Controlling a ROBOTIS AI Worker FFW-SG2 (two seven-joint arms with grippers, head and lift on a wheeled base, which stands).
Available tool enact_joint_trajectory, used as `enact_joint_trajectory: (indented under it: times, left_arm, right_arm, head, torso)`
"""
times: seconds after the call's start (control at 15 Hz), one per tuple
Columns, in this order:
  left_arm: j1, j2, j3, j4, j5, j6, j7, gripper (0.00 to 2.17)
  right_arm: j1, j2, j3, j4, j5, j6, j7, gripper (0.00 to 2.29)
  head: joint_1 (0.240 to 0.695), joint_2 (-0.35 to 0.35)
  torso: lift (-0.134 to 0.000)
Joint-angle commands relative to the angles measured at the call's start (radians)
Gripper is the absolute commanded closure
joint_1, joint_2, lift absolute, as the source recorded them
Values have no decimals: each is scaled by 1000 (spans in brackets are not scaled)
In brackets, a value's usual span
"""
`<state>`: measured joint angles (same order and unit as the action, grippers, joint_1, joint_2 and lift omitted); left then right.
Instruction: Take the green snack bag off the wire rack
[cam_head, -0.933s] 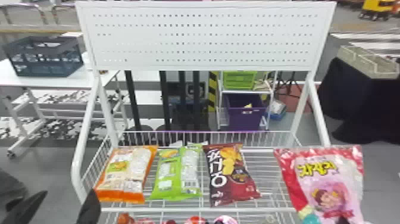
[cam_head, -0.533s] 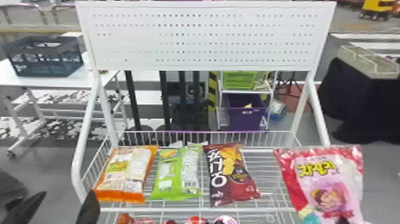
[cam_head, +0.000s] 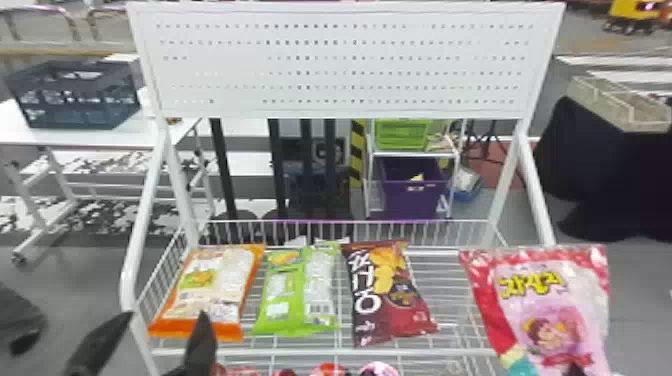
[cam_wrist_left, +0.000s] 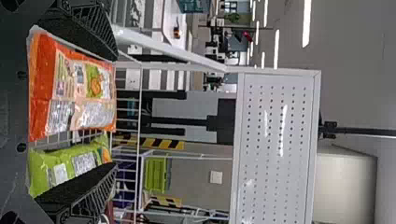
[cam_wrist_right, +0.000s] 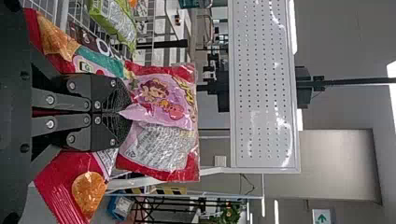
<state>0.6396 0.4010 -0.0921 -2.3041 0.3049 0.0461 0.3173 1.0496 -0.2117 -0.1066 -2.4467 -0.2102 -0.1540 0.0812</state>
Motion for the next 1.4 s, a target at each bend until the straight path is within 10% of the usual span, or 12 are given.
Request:
enact_joint_trajectory:
  times: [0.0,0.53,1.2,1.33]
  left_arm:
    - [-144,22,-130,109,-10,2,29,87]
    - [-624,-28,-434,509,122,94,57,83]
    - [-755,-62,-486,709,175,205,63,90]
    - [-761,-62,-494,707,175,235,62,556]
  right_arm:
    - [1,2,1,2,0,0,0,2175]
    - [-10,0,2,18,-2,0,0,2175]
    - [-16,-8,1,26,-8,0,0,2175]
    - [-13,-8,-1,22,-6,0,0,2175]
  head:
    - [499,0]
    - [499,0]
    - [499,0]
    - [499,0]
  torso:
    - [0]
    - [0]
    - [0]
    - [0]
